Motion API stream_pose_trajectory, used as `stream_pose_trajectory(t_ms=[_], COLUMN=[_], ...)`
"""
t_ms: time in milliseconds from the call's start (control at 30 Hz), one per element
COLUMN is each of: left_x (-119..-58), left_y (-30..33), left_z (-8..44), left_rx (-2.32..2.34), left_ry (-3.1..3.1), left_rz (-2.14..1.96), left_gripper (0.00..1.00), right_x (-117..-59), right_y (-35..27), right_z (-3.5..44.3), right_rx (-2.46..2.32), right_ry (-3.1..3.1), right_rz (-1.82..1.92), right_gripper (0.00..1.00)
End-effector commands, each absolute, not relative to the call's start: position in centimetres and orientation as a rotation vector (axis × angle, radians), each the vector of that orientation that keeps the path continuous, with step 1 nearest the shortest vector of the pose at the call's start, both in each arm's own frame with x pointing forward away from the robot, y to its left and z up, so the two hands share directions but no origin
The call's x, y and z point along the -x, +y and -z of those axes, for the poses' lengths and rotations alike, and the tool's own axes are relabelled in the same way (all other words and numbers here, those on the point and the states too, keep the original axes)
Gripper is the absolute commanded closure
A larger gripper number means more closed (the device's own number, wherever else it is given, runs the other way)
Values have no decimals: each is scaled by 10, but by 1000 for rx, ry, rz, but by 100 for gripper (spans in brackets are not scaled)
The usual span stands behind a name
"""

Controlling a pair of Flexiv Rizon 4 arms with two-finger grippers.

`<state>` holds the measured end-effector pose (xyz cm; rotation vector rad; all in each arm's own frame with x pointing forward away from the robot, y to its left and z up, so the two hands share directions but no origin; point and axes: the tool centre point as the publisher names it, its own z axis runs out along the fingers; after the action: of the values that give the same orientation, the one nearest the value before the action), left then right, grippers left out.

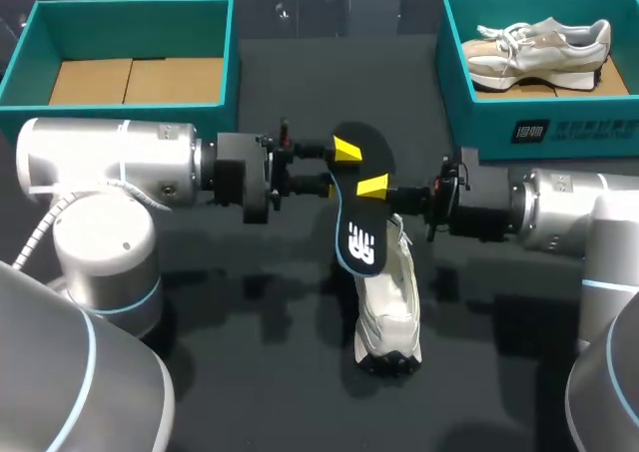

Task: Take the shoe out of the shoebox, open the shoe tongue, remove and reinsert the insole, then place the shoe into the shoebox

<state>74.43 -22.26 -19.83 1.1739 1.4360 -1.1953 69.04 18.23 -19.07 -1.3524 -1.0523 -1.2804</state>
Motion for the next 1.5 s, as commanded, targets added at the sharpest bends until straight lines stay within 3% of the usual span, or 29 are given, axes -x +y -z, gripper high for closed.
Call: stream_pose_trajectory(t_ms=[33,333,700,733,767,800,967,1000,1033,1067,1100,1500], left_x=[-742,-740,-740,-740,-740,-740,-740,-739,-739,-738,-737,-726], left_y=[-228,-232,-239,-240,-240,-241,-241,-240,-239,-237,-235,-208], left_z=[201,204,205,205,205,205,206,206,206,205,205,197], left_rx=[-1173,-1184,-1201,-1202,-1204,-1204,-1205,-1205,-1204,-1202,-1200,-1171], left_ry=[1429,1427,1419,1419,1419,1419,1418,1417,1417,1418,1419,1431], left_rz=[1185,1167,1157,1156,1155,1155,1152,1152,1151,1149,1147,1092], left_gripper=[62,82,84,86,96,100,100,100,100,100,100,100], right_x=[-690,-691,-691,-691,-691,-691,-690,-690,-690,-690,-690,-691], right_y=[187,188,188,188,188,188,187,186,184,181,177,124], right_z=[191,191,191,191,191,191,193,194,194,195,195,201], right_rx=[1363,1371,1366,1366,1366,1366,1362,1359,1350,1343,1337,1328], right_ry=[-1042,-1027,-1025,-1023,-1022,-1021,-1012,-1012,-1016,-1021,-1030,-1159], right_rz=[1294,1309,1299,1298,1298,1297,1283,1282,1284,1287,1292,1351], right_gripper=[100,100,100,100,100,100,100,96,67,23,0,0])
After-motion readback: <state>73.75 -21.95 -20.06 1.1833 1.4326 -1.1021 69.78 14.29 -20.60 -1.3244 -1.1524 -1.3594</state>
